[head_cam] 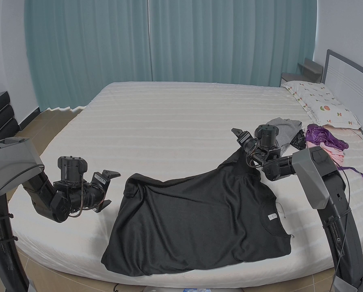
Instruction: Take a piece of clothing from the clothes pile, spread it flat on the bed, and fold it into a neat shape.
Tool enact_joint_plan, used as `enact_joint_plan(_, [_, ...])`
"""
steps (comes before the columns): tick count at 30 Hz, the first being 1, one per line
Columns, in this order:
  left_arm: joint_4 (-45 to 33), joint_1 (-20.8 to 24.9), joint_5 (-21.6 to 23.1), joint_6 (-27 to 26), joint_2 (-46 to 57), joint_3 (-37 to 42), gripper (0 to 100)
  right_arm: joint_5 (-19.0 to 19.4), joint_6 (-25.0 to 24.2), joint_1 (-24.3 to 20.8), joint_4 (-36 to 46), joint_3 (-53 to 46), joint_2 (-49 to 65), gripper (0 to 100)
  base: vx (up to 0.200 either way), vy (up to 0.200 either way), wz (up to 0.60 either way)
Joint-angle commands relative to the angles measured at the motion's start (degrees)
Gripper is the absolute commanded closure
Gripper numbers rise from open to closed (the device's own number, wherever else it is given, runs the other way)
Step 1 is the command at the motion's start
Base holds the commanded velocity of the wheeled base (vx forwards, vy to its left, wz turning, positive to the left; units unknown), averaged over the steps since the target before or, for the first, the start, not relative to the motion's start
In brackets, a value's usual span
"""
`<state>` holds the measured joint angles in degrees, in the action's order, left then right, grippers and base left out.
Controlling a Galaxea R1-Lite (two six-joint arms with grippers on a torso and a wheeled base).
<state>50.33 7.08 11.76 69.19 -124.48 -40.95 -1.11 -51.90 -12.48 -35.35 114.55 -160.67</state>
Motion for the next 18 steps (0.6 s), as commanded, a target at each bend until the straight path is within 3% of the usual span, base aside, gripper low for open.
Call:
enact_joint_plan(1, [0.03, -0.05, -0.07, -0.02, -0.85, -1.06, 0, -0.91, 0.30, 2.02, 1.51, -2.41, 2.64, 0, 0.000, 0.000, 0.00])
enact_joint_plan(5, [0.03, -0.05, -0.16, -0.20, -0.94, -1.15, 0, 0.05, 0.22, 3.61, 2.66, -14.54, 9.24, 0, 0.000, 0.000, 0.00])
enact_joint_plan(11, [0.03, 0.30, -0.16, -0.29, -0.85, -2.47, 0, 7.61, 0.39, 3.34, 2.04, -31.41, 18.20, 0, 0.000, 0.000, 0.00])
enact_joint_plan(17, [-0.33, 0.39, -0.25, -0.73, -1.03, -4.58, 0, 8.23, 1.89, 2.90, 1.78, -38.44, 21.45, 0, 0.000, 0.000, 0.00])
enact_joint_plan(18, [-0.85, 0.30, -0.69, -3.01, -2.35, -7.48, 0, 8.58, 1.62, 2.99, 0.64, -42.92, 24.00, 0, 0.000, 0.000, 0.00])
